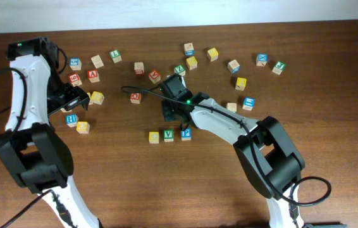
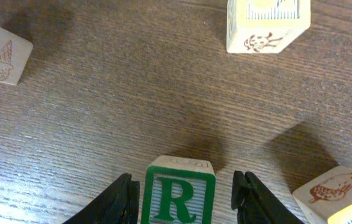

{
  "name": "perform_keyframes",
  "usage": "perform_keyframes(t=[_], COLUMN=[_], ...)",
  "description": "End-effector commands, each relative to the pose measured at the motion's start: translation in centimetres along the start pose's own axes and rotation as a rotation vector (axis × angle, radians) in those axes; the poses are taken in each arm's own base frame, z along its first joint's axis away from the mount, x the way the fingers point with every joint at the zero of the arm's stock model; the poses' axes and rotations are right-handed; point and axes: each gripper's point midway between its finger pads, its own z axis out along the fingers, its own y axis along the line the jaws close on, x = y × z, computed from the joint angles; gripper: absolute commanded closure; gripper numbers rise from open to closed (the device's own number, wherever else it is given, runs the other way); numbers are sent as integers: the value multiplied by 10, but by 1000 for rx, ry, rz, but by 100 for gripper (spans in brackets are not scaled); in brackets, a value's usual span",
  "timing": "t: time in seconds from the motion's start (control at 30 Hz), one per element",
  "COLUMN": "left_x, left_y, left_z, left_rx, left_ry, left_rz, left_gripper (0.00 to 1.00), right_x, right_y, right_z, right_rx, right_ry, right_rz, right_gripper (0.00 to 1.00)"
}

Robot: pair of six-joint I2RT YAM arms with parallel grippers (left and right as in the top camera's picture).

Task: Spell out CVPR
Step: 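Grasp the green R block with the right gripper and lift it, then place the green R block to the right of the P block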

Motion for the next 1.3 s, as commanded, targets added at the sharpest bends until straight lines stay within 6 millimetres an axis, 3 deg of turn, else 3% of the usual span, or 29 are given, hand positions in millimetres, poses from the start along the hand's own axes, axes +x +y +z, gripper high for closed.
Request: perform_keyframes(t=[0.0,0.1,0.3,0.43,0.57,0.67,0.8,0.87,1.03,1.2,1.27], left_x=[0,0,0,0,0,0,0,0,0,0,0], left_y=[0,0,0,0,0,0,0,0,0,0,0], left_z=[-4,-4,-4,-4,-4,-4,-4,-4,-4,-4,-4], left_rx=[6,6,5,6,6,5,6,6,6,5,6], left_ry=[-12,-12,-12,-12,-12,-12,-12,-12,-12,-12,-12], left_rz=[-10,-10,-10,-10,-10,-10,-10,-10,-10,-10,-10], left_gripper=[1,1,1,1,1,1,1,1,1,1,1], right_x=[5,8,0,-19,-36,-12,46,65,85,80,86], right_y=[-1,-2,3,4,-22,-57,-94,-85,-73,-57,-62], right_z=[8,12,4,-25,-90,-104,-88,-82,-77,-63,-58], right_rx=[17,21,2,14,164,233,172,109,75,46,120], right_ry=[15,25,8,1,-10,116,351,412,458,386,382], right_rz=[-13,-14,-11,-11,-18,32,185,204,218,165,125], right_gripper=[59,60,74,77,79,80,80,80,79,79,75])
